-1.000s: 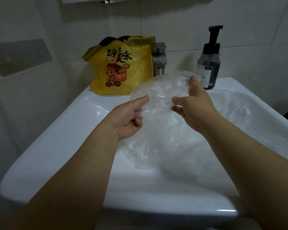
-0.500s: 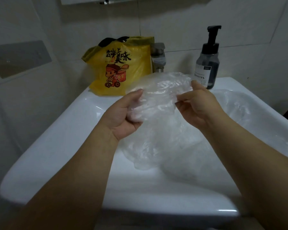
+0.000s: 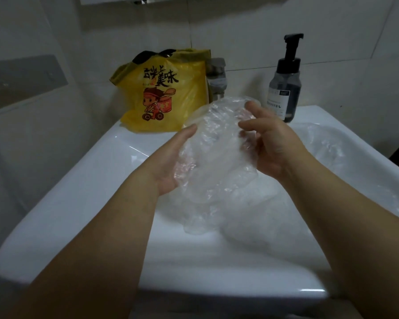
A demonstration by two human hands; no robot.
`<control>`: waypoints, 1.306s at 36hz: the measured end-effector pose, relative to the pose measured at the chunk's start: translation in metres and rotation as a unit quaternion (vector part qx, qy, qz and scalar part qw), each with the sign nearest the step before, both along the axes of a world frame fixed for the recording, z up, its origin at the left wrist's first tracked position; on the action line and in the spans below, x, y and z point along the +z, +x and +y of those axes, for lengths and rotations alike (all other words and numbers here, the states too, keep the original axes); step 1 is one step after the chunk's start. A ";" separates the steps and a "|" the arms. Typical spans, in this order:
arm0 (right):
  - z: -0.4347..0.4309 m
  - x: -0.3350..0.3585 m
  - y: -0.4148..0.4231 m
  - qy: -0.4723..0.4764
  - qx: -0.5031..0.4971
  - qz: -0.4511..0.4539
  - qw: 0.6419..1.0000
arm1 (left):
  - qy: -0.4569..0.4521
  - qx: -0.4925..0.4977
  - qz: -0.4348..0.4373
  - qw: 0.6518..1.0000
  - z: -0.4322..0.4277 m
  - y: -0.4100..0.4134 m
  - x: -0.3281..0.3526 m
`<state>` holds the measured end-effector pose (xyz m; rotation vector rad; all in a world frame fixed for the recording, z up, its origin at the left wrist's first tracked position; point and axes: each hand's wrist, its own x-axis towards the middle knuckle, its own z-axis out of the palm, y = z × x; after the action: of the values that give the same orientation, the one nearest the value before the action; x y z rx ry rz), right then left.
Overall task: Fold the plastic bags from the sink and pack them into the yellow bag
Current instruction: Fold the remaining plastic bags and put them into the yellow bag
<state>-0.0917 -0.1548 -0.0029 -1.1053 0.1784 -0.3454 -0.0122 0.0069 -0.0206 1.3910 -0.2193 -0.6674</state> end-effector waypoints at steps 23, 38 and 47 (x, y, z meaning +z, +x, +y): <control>-0.012 -0.013 -0.020 0.019 0.052 0.072 0.996 | -0.191 0.150 -0.040 0.969 0.020 -0.006 0.000; -0.008 -0.014 -0.026 -0.028 0.033 0.065 0.997 | -0.128 0.118 -0.077 0.982 0.027 -0.018 -0.006; -0.008 -0.014 -0.023 -0.059 -0.048 0.072 0.994 | -0.008 0.181 -0.180 0.967 0.028 -0.018 -0.012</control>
<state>-0.1147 -0.1631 -0.0170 -1.2424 0.3444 -0.3658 -0.0304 0.0352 -0.0323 1.4805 -0.2473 -0.1071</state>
